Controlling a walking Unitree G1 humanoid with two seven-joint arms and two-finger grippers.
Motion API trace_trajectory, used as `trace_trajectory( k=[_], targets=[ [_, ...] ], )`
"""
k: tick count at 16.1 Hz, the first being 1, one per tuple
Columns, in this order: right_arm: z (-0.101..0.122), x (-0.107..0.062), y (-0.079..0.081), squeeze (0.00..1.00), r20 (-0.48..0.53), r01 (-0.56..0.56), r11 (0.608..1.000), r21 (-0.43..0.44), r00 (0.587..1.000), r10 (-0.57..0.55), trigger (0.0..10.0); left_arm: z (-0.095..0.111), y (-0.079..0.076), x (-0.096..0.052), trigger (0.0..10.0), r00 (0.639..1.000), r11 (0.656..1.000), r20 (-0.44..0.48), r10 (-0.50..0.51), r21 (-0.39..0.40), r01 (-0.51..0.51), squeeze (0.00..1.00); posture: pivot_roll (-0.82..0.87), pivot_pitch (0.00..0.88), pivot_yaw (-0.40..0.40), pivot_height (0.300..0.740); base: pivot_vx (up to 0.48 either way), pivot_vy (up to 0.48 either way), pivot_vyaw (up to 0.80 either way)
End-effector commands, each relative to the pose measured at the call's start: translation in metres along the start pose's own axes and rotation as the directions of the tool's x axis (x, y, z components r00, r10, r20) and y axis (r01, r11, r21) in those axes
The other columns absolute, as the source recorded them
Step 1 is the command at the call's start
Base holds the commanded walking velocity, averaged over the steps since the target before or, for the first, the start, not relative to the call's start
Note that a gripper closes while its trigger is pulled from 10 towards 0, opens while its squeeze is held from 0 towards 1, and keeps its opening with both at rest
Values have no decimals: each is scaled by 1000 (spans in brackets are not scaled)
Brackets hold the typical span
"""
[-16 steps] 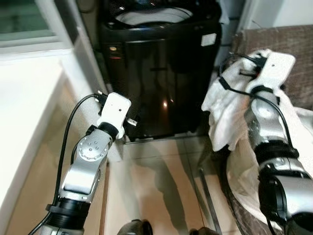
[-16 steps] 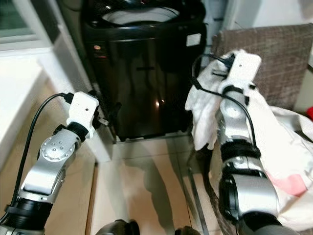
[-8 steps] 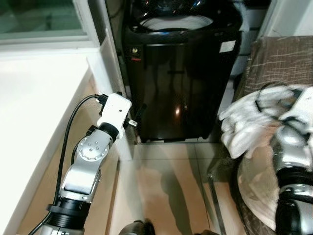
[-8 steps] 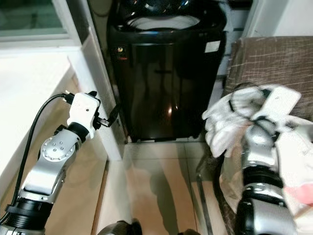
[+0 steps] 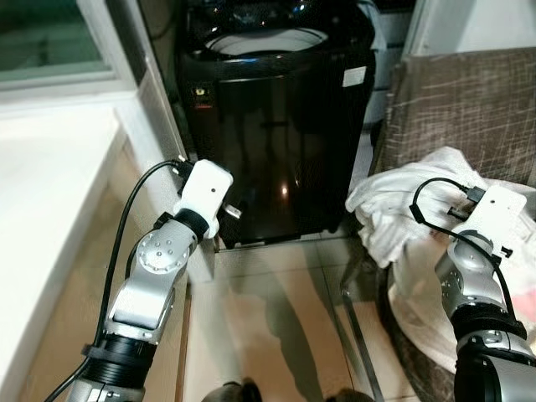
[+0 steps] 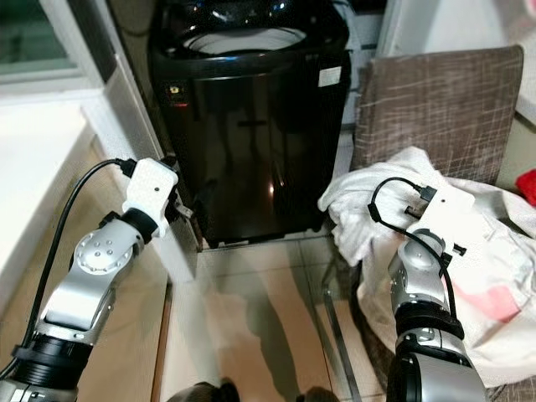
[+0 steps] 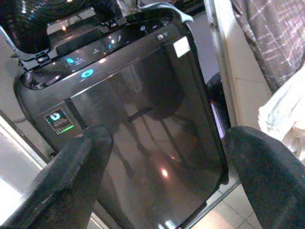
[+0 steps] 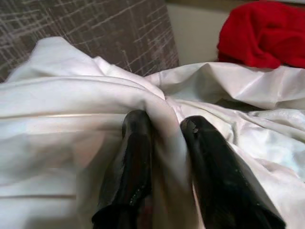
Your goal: Clothes washing
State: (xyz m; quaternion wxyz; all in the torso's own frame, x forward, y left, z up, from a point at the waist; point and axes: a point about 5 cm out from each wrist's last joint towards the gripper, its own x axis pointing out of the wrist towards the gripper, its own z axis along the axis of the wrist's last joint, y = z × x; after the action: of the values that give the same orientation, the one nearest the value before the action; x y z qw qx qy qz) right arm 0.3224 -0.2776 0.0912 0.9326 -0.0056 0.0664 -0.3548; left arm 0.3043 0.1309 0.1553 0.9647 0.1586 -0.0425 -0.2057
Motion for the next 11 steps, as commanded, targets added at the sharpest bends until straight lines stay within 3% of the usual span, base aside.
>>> trace_trajectory(
  k=[1, 4, 6, 7, 9, 11],
  targets=[
    [0, 1, -2, 1000, 5, 3, 1000, -1, 1000, -3, 10000, 5, -1, 1, 10000, 1000, 1000, 23, -16, 8, 16, 0, -105, 20, 91, 740, 0, -435, 0],
    [-4, 3, -4, 1000, -21, 4, 1000, 2, 1000, -4, 10000, 4, -1, 0, 10000, 1000, 1000, 25, -17, 6, 17, 0, -102, 15, 84, 740, 0, -433, 0],
    [-8, 3, 8, 1000, -83, -95, 995, -19, 992, 93, 10000, 3, -1, 0, 10000, 1000, 1000, 20, -6, -15, 6, 0, -102, 13, 83, 740, 161, -156, 0],
    [-5, 3, 17, 0, -86, -157, 987, -35, 984, 153, 10000, 3, 0, 0, 10000, 1000, 1000, 20, -1, -11, 1, 0, -100, 13, 81, 740, 0, 0, 0],
    [6, 5, 30, 0, -59, -252, 966, -62, 967, 248, 10000, 3, 1, -1, 10000, 1000, 1000, 19, 3, -10, -3, 0, -95, 15, 80, 740, 0, 0, 0],
    [10, 8, 35, 0, -85, -274, 961, -45, 959, 270, 10000, 2, 2, -2, 10000, 1000, 1000, 16, 8, -15, -8, 0, -87, 20, 75, 740, 0, 0, 0]
  ],
)
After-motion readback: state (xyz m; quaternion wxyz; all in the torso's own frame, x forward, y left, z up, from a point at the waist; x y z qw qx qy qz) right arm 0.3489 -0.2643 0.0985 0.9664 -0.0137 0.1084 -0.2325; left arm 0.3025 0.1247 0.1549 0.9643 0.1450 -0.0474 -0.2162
